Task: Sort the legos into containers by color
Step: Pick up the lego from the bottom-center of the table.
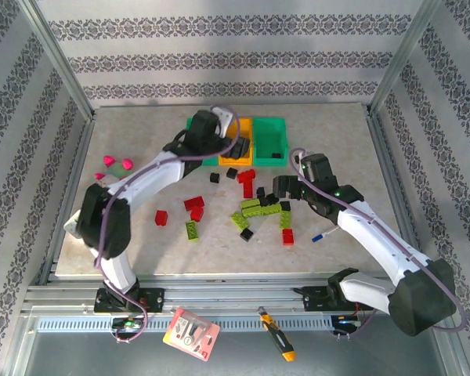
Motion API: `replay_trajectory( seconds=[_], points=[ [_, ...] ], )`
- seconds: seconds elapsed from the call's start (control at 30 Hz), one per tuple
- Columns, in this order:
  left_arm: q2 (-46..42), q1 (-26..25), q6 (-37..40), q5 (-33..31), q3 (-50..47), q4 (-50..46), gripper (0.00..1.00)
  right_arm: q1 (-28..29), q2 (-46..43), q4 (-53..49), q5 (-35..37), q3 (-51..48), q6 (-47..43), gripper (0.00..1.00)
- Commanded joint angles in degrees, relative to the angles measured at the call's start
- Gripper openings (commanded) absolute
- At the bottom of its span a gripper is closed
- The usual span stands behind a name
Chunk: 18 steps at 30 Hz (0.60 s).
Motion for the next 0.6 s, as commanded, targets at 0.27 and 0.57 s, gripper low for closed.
replay_trajectory(
  seconds=[0.27,0.57],
  points=[
    [-19.72,-2.95,16.44,19.9,-28.86,18.71,0.99,3.24,5.24,-7.01,-3.87,-6.75,14.76,0.89],
    [-22.93,-4.55,15.59,25.98,-36.33,19.41,0.99,5.78,16.14,-4.67,-4.72,-5.28,18.7,0.58]
  ],
)
